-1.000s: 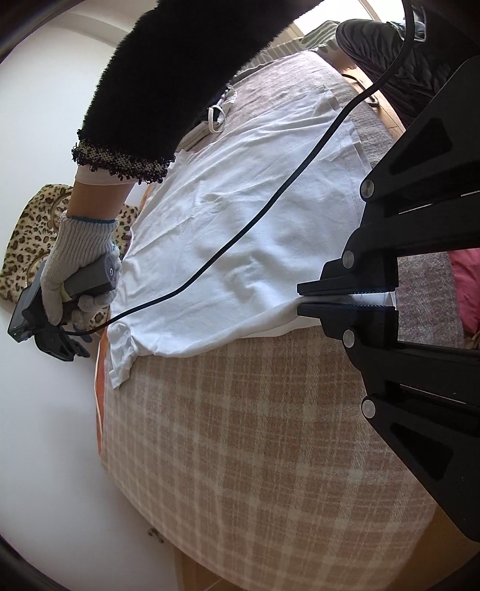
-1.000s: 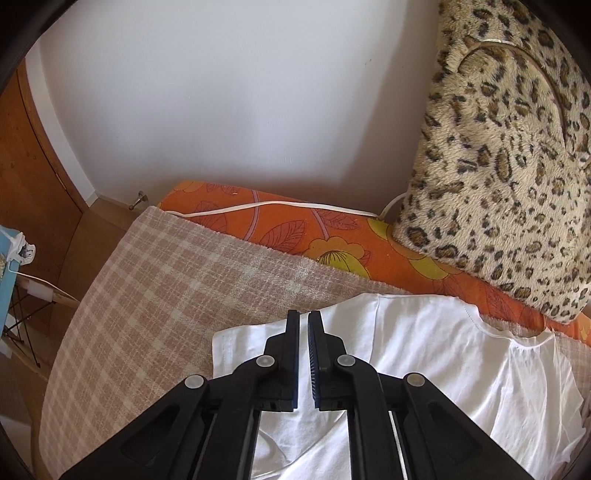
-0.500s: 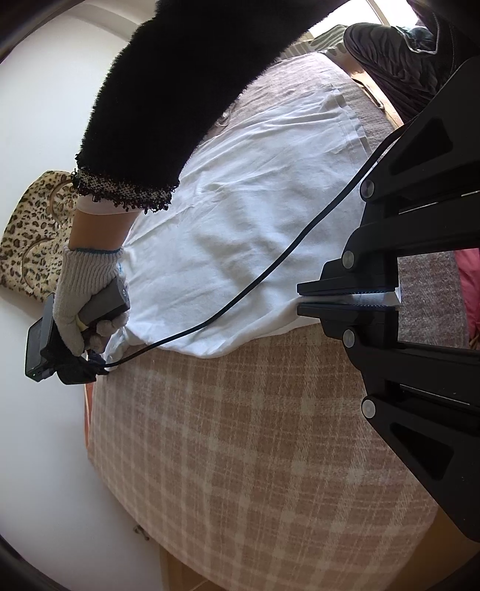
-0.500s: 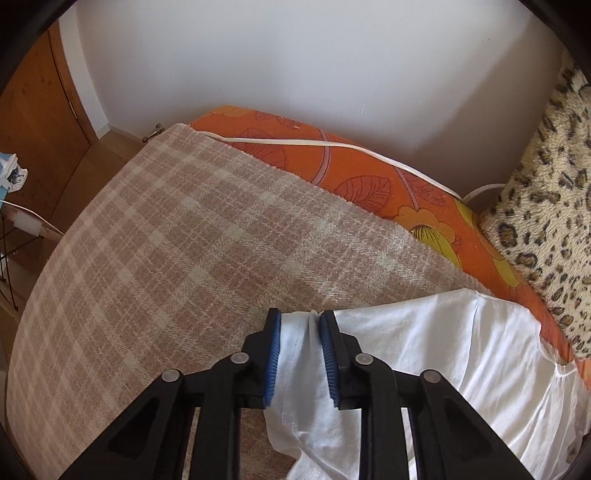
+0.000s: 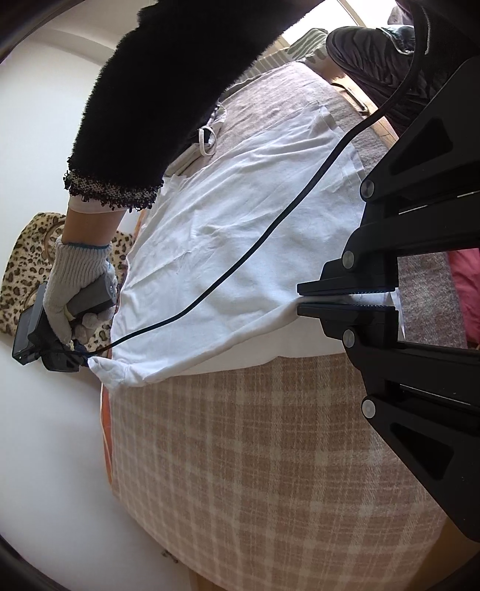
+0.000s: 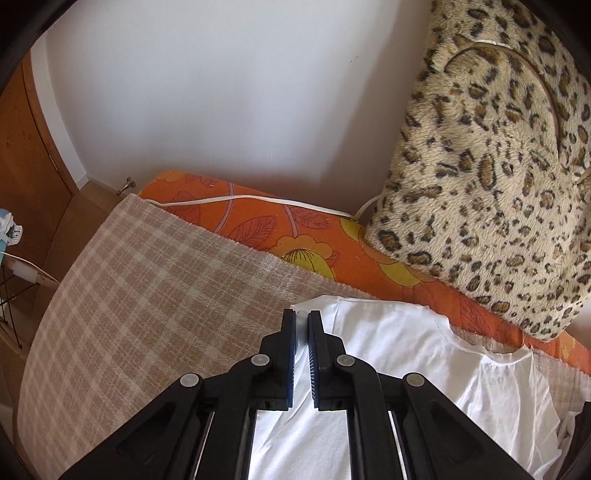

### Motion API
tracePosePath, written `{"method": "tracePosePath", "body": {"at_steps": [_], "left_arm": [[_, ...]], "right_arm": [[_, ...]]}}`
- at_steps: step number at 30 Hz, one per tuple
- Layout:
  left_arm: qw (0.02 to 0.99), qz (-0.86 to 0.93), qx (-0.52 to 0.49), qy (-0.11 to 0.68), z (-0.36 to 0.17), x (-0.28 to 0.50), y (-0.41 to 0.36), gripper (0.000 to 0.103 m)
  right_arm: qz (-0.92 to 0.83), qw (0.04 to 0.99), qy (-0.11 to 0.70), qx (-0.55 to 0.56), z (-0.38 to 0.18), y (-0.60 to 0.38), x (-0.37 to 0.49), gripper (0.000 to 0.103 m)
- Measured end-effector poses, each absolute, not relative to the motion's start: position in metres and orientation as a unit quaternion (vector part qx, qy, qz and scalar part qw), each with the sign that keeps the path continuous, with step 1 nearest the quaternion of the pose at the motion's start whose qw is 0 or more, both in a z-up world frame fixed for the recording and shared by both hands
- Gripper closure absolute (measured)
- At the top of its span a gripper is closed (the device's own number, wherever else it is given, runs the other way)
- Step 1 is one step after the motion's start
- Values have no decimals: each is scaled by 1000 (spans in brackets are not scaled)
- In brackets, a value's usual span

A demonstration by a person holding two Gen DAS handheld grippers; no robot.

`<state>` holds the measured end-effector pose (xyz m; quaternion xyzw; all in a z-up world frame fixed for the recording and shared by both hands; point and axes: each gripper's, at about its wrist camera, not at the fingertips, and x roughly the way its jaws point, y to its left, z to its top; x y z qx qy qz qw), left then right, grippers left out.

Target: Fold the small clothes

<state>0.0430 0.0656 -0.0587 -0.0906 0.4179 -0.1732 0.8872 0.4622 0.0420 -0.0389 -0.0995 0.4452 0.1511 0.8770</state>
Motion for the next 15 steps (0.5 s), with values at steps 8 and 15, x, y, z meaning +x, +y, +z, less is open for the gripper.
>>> {"method": "tracePosePath", "body": {"at_steps": [8,15], "left_arm": [[881,-217,-61,417,-55,47,27,100],[872,-240,-49,424,-58,49,7,100]], "right_arm": [[126,886,436,-90,-27,-11,456,99],[91,889,440,-85,-27,-53,458,99]]}}
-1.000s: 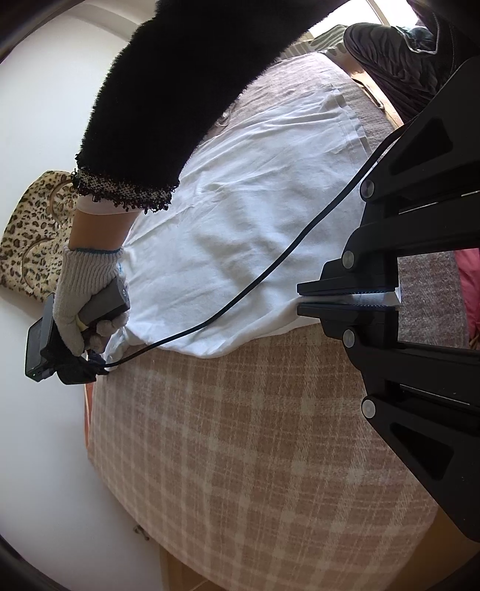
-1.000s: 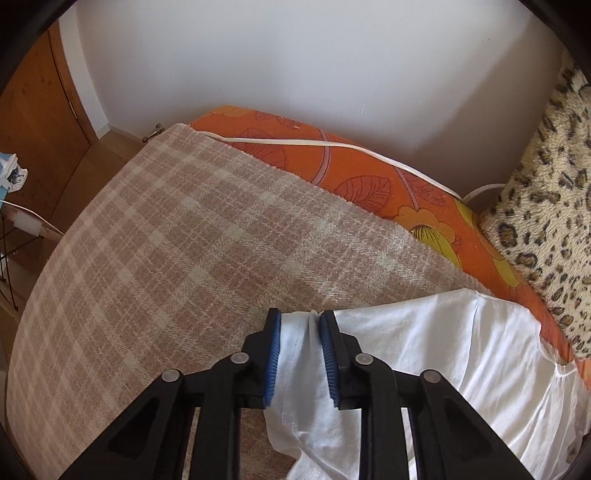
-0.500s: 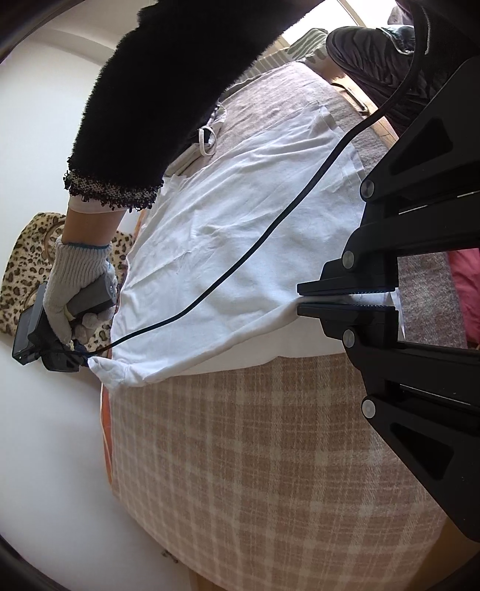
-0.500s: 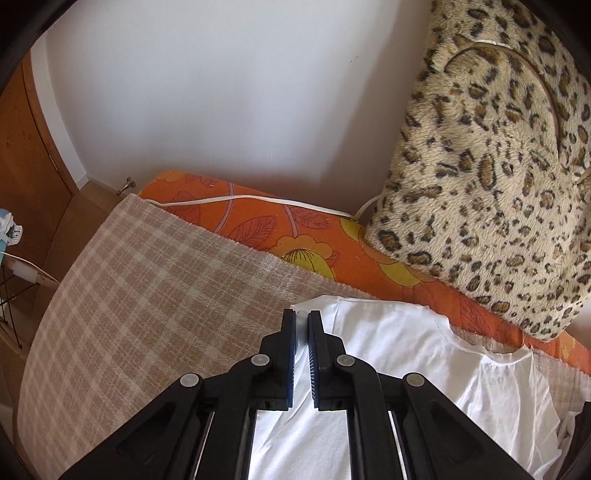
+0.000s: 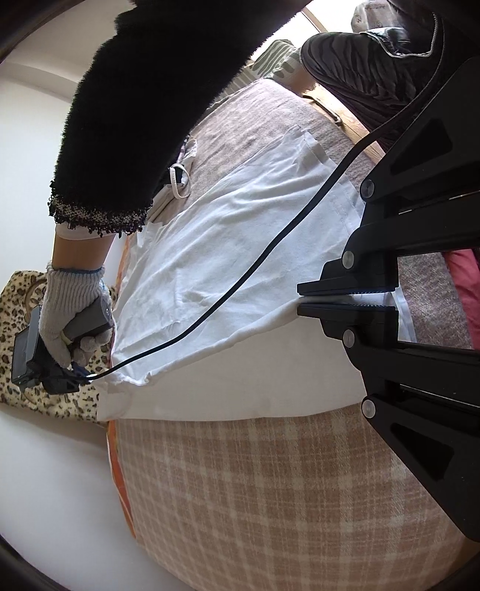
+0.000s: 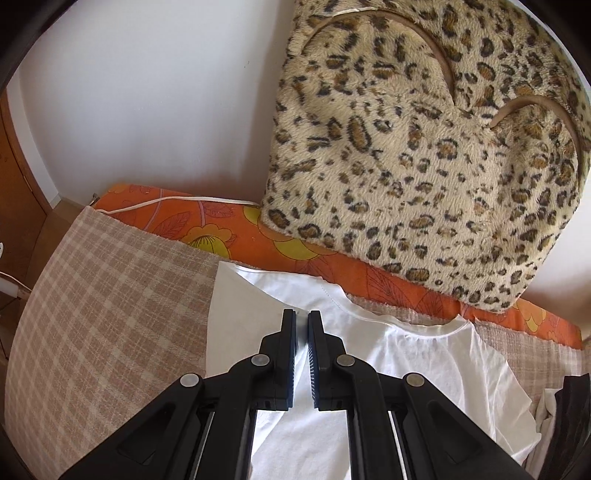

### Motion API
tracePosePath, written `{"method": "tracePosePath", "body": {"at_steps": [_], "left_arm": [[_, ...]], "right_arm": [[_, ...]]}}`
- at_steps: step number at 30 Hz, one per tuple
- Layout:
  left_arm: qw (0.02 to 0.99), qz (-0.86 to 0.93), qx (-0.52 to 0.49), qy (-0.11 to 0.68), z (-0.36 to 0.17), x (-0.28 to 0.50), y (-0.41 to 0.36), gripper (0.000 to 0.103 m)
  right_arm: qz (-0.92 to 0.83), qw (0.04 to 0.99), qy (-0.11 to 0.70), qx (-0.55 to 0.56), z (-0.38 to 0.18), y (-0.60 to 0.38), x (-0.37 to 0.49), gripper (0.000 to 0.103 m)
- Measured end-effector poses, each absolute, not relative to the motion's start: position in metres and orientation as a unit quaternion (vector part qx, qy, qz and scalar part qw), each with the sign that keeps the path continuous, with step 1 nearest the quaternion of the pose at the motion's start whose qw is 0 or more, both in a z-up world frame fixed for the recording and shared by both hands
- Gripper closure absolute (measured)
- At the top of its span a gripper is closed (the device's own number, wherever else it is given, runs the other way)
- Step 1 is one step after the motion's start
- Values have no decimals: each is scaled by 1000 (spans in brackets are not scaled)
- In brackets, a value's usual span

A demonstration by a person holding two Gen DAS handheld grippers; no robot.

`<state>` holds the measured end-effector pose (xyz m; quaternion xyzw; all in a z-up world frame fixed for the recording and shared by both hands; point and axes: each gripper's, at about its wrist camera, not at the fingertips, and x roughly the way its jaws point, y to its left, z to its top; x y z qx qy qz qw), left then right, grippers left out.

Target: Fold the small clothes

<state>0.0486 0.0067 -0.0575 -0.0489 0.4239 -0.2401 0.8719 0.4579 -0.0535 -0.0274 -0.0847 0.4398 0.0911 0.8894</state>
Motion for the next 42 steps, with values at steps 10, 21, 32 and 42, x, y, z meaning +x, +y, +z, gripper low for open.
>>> {"method": "tracePosePath", "body": {"at_steps": [10,21,32,42], "left_arm": [[861,-258,-26,438,-67,52,-22,100],[854,-270,-27,443,-69,56,-34,100],[827,-301,-10,475,-71,46,-48,74],[858,-282,-55,426,-39,30,-3,74]], "right_arm": [[45,887,453,-78,-44,-97,460,99],[32,891,446,-78,-45,-107,458,99],[8,888,450,-92,-56,-122,453,61],[48,904,423,-40,-6,-159,396,61]]}}
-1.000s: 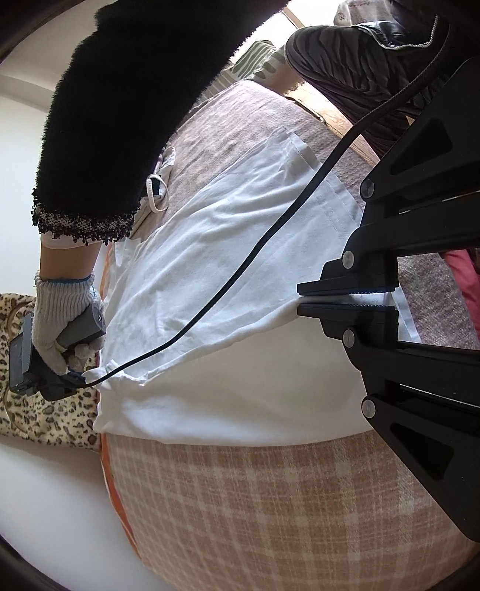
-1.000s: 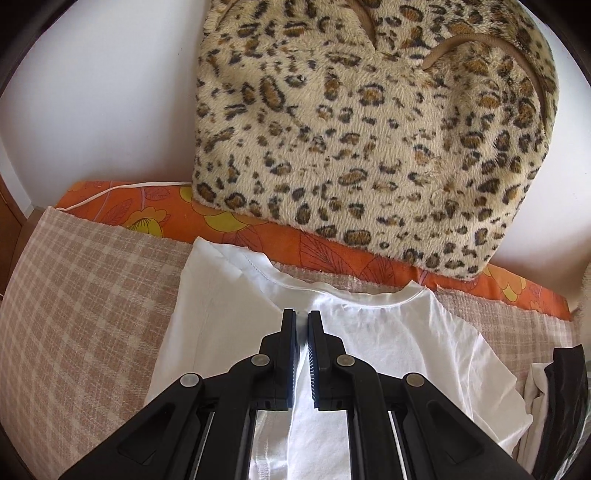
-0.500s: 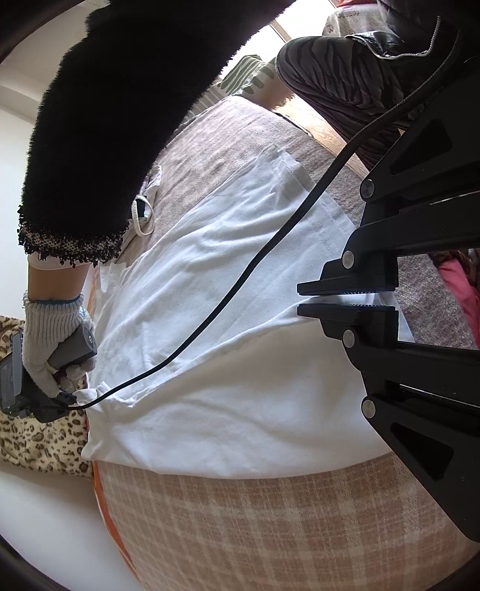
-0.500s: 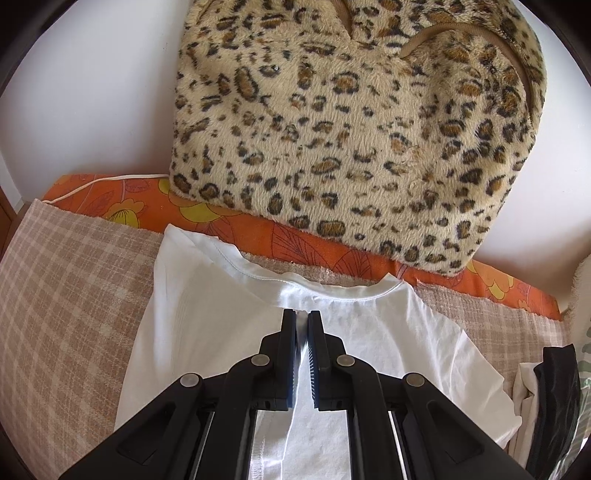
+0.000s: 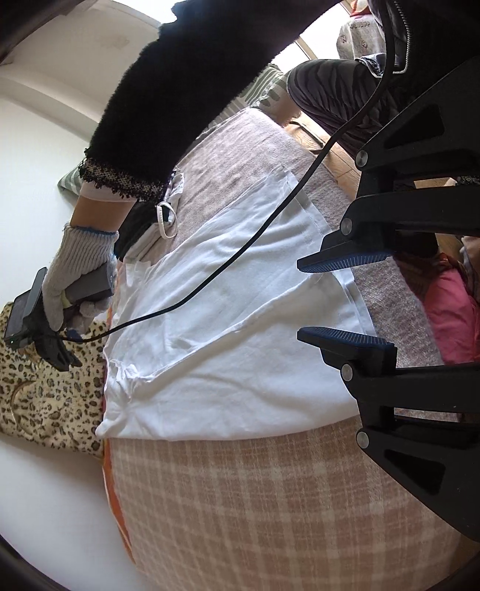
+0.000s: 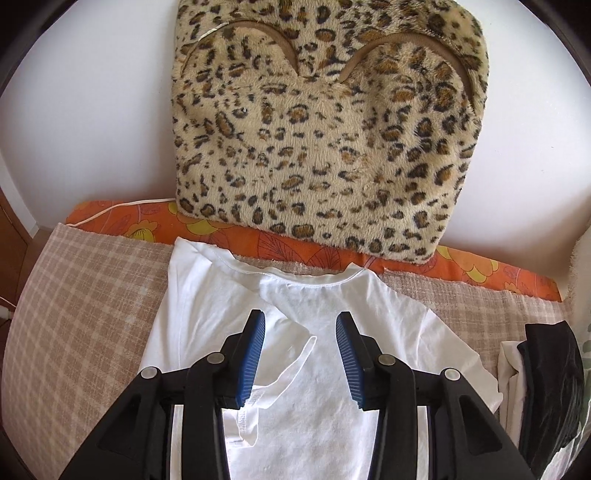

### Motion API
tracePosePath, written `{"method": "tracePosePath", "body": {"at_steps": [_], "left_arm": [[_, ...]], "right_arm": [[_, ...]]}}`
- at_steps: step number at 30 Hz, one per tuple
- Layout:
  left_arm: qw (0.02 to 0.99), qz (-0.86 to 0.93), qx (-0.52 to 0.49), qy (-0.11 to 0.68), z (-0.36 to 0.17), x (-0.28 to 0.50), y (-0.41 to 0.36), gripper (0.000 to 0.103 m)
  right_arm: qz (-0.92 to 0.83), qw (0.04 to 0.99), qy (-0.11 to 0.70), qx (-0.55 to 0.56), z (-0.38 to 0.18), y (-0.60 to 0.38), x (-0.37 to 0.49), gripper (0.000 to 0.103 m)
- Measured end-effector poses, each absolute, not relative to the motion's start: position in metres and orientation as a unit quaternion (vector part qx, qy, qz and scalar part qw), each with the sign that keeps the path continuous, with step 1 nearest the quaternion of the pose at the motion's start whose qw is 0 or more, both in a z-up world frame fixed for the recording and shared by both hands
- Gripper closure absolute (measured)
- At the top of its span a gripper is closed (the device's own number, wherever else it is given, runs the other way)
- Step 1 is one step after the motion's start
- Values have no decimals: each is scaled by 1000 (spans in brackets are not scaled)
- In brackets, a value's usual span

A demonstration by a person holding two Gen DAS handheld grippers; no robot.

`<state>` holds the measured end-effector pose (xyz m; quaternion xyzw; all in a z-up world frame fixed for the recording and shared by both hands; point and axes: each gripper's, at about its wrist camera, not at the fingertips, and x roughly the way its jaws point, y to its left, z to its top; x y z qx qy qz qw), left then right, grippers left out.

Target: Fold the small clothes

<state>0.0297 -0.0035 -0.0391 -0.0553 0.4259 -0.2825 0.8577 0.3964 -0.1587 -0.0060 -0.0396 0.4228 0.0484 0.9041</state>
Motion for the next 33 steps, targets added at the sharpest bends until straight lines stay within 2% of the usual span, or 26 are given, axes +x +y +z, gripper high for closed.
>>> {"method": "tracePosePath", "body": {"at_steps": [7,15,19,26,33], "left_arm": [[890,-239,-62,383,-20,34,21,74],[902,-241,-28,357,-14,26,1,74],[902,-257,-10,347,-16,21,-18,74],[894,-300,51,328,-18,7,-71,74],[869,-360,77,331,-28,1,-134,74]], "right_arm": [[90,914,396,-11,21,-186,327,58],[100,924,369,14,40,-226,257,53],[101,926,364,25,43,-253,224,51],[84,932,348,58,37,-310,175,40],[106,926,341,122,22,-368,157,40]]}}
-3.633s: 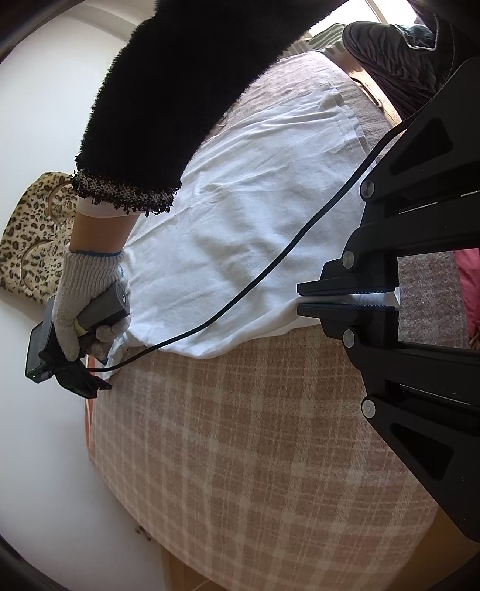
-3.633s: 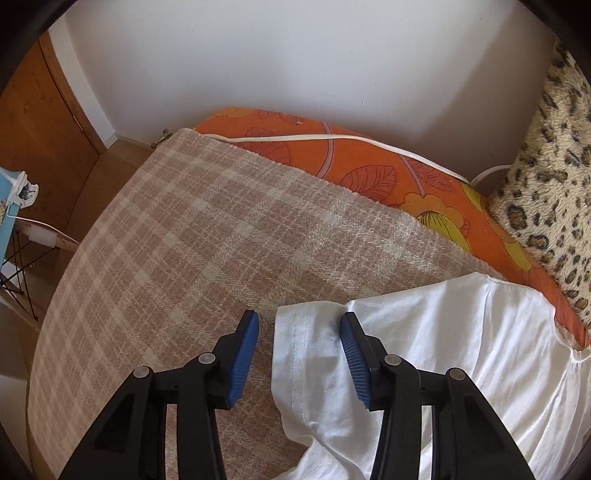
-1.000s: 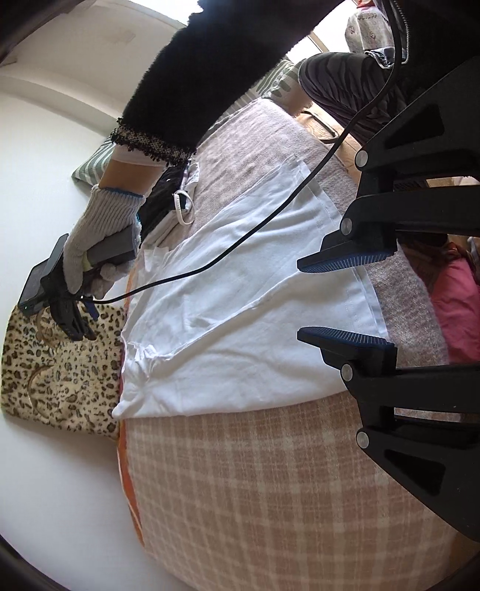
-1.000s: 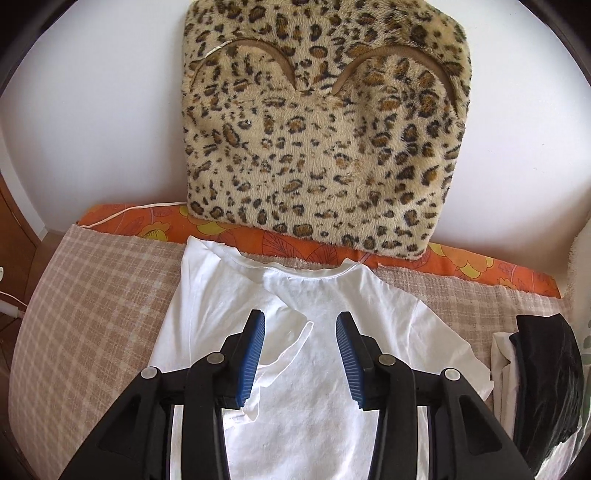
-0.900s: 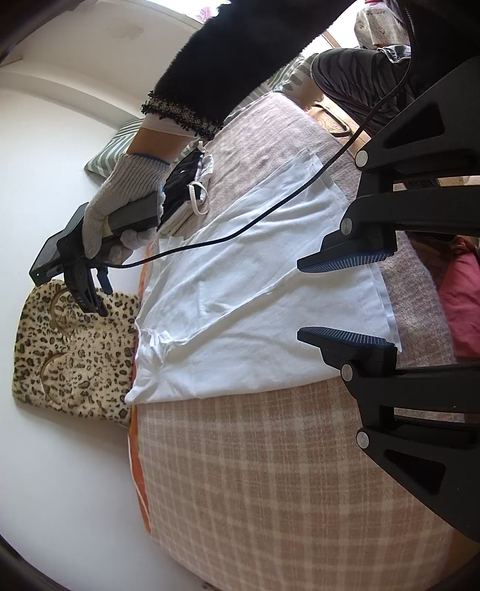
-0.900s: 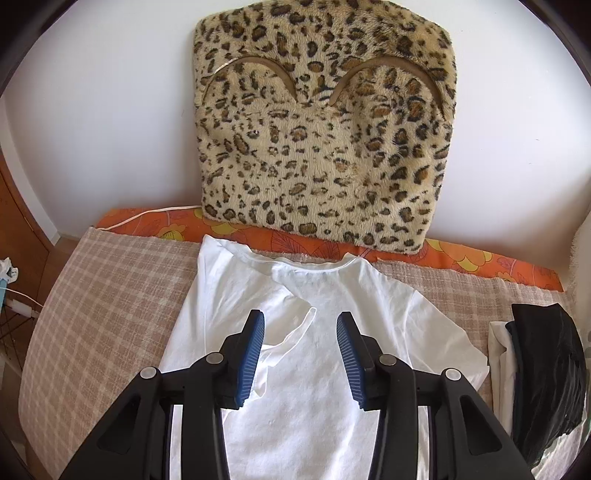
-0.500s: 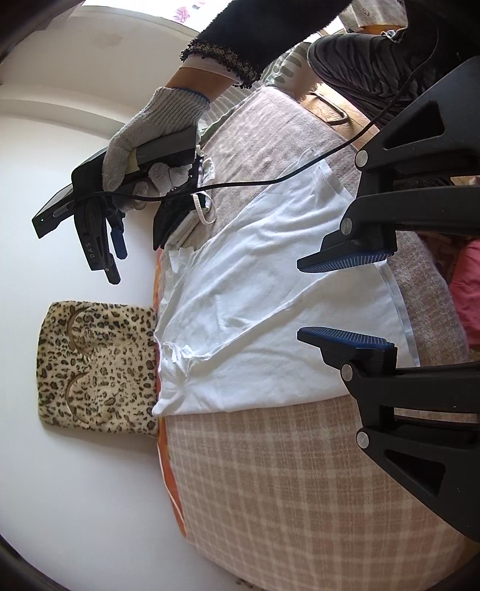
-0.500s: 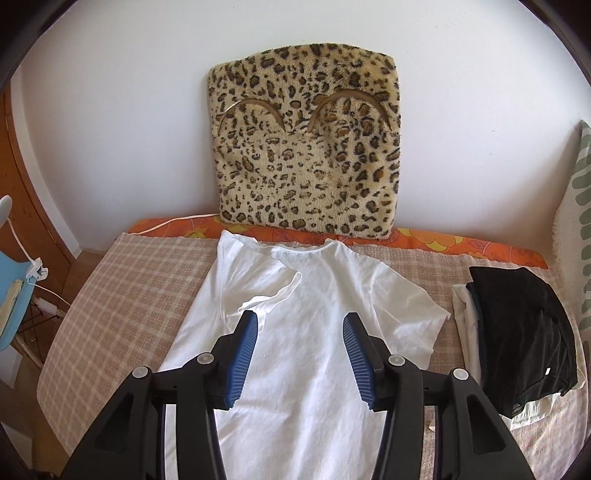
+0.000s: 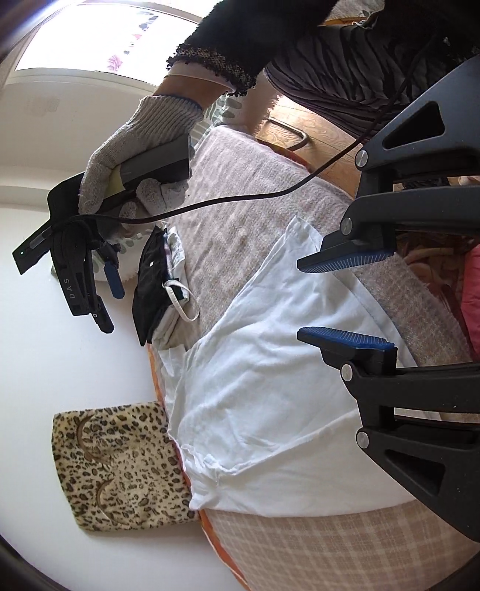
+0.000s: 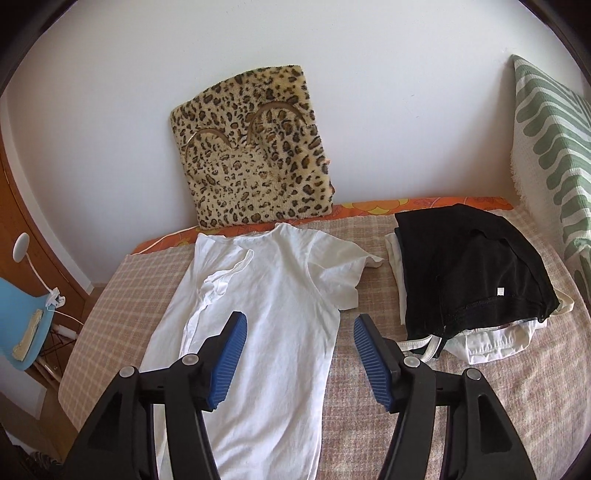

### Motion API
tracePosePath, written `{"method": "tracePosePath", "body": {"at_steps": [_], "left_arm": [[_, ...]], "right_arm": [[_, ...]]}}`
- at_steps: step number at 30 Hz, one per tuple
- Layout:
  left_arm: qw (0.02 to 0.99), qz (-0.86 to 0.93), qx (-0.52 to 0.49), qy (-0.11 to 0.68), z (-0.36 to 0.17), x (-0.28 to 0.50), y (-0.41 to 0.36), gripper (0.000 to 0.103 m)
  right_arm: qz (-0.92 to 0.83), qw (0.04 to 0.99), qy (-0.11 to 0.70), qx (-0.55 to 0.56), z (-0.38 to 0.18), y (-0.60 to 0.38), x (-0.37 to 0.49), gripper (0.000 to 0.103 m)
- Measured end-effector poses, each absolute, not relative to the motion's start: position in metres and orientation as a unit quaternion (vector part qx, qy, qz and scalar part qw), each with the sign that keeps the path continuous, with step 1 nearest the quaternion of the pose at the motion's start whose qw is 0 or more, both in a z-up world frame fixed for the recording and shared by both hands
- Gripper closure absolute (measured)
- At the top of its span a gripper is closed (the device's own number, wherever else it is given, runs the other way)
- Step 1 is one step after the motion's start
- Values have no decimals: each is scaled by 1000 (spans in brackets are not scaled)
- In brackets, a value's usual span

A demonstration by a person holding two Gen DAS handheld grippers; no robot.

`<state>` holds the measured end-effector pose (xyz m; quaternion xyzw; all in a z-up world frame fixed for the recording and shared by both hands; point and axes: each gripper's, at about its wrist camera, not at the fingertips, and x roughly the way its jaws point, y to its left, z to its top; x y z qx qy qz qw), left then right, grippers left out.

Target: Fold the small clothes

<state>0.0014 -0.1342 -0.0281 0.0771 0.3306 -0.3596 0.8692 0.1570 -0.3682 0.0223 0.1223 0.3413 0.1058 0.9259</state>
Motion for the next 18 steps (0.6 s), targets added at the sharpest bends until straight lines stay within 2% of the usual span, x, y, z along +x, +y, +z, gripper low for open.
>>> {"method": "tracePosePath", "body": {"at_steps": [5,7,8,18], "left_arm": [[845,-399,123,335,-40,-7,-183,72],[835,-412,129,342,-46,-7,-199,58],[831,-417,130,345,-49,-6,-206,57],[804,-415,156,395,-84,21,-244,56]], "right_arm": [[111,926,332,145,15,-402,151,44],[107,923,334,157,10,-416,152,43],[106,921,336,165,7,-422,153,43],[134,902,356,203,-5,-441,195,43]]}}
